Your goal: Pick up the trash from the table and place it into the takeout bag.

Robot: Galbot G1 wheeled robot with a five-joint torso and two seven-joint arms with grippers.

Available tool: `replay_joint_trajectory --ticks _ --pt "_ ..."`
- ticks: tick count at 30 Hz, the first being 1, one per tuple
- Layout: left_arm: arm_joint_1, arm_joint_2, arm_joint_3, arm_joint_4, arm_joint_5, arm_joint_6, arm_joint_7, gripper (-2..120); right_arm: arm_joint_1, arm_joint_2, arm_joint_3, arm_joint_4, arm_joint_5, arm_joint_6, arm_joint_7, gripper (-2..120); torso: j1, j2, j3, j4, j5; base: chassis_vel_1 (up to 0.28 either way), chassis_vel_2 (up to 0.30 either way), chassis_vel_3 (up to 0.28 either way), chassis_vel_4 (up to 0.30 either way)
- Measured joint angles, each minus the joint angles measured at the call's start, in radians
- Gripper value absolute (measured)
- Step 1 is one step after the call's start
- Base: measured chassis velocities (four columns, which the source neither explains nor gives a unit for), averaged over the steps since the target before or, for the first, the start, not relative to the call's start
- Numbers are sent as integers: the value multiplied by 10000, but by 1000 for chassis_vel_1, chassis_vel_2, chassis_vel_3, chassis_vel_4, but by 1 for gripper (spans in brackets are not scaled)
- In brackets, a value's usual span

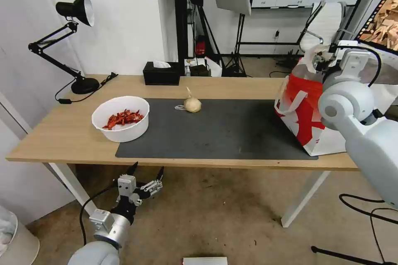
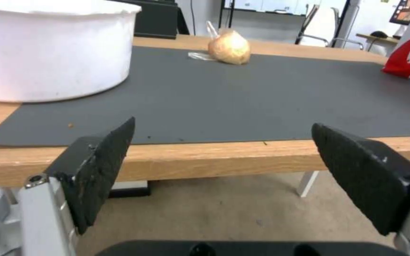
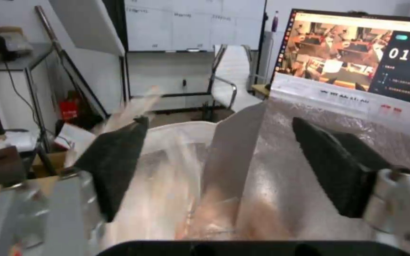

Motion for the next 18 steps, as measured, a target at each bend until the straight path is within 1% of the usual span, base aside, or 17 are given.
replay_joint_trajectory --ticks 1,2,4,5,13,15,17,18 --pt "16 -10 10 -3 11 1 0 100 -62 -27 68 28 12 0 0 88 0 0 0 0 0 0 0 0 0" --pt "16 -10 10 -3 11 1 0 100 -62 -27 68 28 12 0 0 88 0 0 0 0 0 0 0 0 0" --pt "18 -19 38 -4 35 6 -1 100 -195 -95 176 90 21 1 -2 97 0 1 0 -1 0 0 0 0 0" --pt "10 -19 53 -6 40 12 -3 100 -235 -118 209 107 27 2 -10 99 0 0 0 0 0 0 0 0 0" --pt "-27 -20 62 -124 43 64 -9 100 -423 -212 393 328 227 39 -188 100 0 0 0 0 0 0 0 0 0" --pt "-15 -19 19 -191 42 68 -10 100 -577 -268 484 482 315 334 -524 100 0 0 0 -1 0 0 0 0 0" --pt "-12 -22 -62 -273 22 69 -13 100 -863 -378 673 812 438 985 -1389 100 1 0 0 1 1 0 0 0 0" --pt "-12 -22 -62 -273 22 69 -13 100 -863 -378 673 812 438 985 -1389 100 1 0 0 1 1 0 0 0 0"
